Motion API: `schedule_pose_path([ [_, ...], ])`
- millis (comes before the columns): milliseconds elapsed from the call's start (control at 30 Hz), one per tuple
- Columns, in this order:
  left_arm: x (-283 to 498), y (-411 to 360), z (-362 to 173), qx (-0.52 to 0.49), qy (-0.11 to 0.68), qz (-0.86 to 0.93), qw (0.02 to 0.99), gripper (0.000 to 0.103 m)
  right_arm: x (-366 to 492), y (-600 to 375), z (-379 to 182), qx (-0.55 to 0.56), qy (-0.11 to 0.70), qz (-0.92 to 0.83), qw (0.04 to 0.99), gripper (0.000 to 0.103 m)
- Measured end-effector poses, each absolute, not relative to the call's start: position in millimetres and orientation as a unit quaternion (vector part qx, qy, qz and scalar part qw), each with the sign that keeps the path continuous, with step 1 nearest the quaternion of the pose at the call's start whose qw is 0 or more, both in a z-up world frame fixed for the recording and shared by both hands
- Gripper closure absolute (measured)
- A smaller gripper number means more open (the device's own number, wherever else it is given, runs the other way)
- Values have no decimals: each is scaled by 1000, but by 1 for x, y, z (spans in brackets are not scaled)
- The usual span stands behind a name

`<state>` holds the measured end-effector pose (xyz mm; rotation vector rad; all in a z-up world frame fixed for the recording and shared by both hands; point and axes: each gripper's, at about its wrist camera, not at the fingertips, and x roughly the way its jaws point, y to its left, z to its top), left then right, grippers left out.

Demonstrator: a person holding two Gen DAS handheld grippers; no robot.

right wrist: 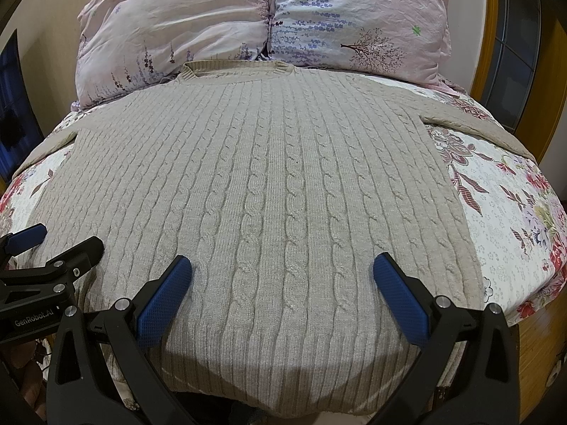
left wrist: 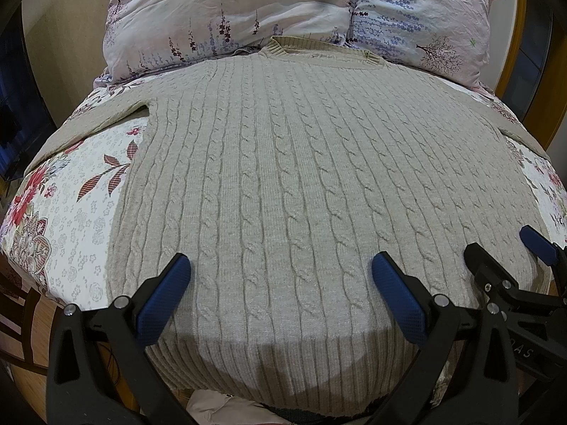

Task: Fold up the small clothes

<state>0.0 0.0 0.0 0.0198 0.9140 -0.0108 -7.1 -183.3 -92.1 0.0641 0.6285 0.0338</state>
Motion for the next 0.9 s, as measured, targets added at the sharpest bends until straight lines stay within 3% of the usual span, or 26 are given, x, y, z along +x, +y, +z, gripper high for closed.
schedule_pose_path([
  [900, 4, -2, 2, 14, 453, -12, 891, 2, -5, -187, -92, 11, 288, 58, 956, 1],
])
